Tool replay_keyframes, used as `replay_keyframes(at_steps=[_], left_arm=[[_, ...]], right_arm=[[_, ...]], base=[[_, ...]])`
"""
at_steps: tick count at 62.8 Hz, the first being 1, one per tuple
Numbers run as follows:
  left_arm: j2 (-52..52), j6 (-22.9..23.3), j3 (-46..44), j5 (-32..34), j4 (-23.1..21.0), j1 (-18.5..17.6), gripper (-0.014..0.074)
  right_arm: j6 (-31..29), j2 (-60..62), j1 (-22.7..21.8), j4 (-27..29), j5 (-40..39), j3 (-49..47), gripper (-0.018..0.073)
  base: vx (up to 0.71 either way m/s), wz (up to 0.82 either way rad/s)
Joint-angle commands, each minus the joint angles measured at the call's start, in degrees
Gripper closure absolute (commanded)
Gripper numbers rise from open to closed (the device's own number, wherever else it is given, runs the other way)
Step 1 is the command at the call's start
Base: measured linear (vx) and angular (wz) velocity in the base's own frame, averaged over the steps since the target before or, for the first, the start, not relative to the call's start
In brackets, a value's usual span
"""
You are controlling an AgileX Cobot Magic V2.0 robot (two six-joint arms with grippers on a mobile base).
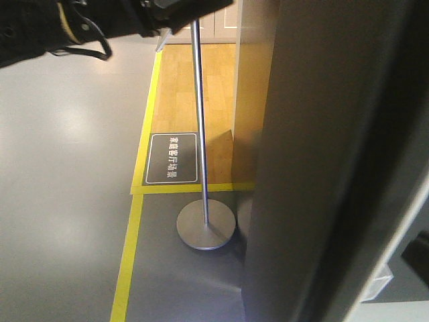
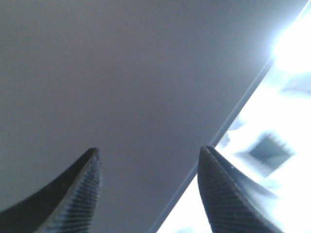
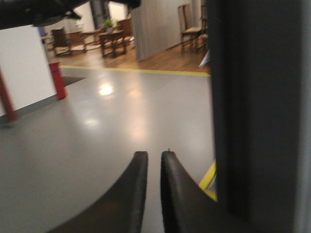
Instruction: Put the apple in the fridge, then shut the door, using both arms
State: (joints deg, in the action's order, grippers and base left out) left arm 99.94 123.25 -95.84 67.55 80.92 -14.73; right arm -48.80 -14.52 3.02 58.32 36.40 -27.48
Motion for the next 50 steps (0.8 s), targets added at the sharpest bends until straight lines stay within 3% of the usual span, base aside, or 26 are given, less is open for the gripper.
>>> replay_keyframes(at_steps=[1, 12, 20, 41, 50], left_arm=[[-2.8, 0.1, -2.7, -3.1, -1.5, 3.5, 0.0168], [-2.8, 0.1, -3.0, -6.1, -1.4, 8.4, 0.0168], [-2.8, 0.1, -3.0, -7.7, 0.6, 11.2, 0.0168], [-2.8, 0.1, -3.0, -7.1, 12.3, 14.8, 0.0168], [-2.8, 0.1, -3.0, -7.0, 14.3, 14.8, 0.0168]], right_arm=[[-4.3, -2.1, -0.1, 2.2, -10.0, -1.7, 0.0344], [-8.3, -9.8, -0.1, 2.2, -21.8, -3.5, 0.0102], [-10.3, -20.1, -0.1, 2.2, -29.3, -7.4, 0.0001], [-13.0, -43.5, -0.1, 2.2, -46.8, -19.3, 0.0004], [-12.8, -51.0, -0.1, 2.6, -52.0, -24.3, 0.0012]], base=[[0.0, 0.0], [0.0, 0.0], [0.0, 0.0], [0.0, 0.0], [0.0, 0.0]])
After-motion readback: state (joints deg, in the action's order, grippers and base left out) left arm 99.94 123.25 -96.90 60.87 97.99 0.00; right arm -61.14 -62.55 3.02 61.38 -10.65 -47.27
